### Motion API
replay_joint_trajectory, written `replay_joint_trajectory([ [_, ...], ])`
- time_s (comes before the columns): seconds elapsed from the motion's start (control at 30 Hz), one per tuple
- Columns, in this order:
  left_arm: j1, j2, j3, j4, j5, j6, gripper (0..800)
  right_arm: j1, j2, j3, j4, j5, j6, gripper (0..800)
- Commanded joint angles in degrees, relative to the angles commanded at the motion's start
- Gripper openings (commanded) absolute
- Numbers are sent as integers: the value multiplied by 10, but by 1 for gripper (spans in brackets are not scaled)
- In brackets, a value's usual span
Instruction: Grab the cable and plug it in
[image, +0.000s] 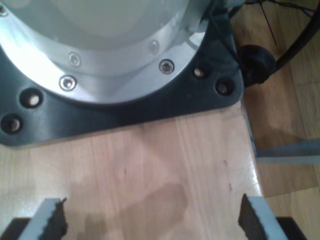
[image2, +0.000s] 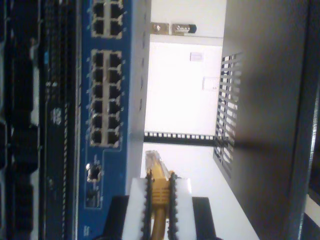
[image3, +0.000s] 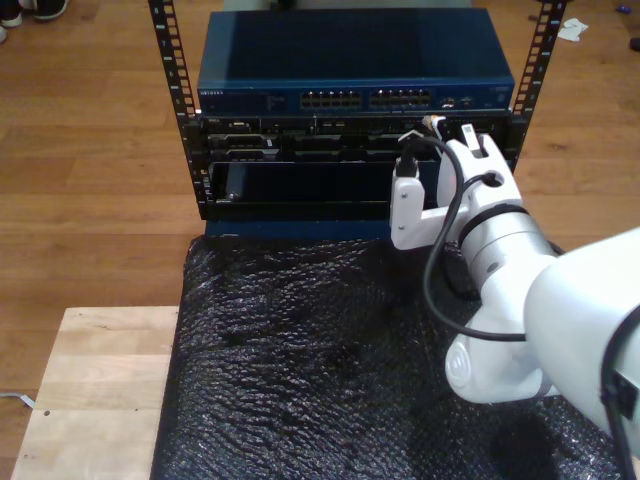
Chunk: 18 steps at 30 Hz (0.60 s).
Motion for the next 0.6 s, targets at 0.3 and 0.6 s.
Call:
replay_joint_trajectory([
  [0.3, 0, 0, 0, 0, 1, 0, 800, 3, 29, -17, 28, -99, -18, 0],
  [0.6, 0, 0, 0, 0, 1, 0, 800, 3, 84, -59, 38, -154, -15, 0],
])
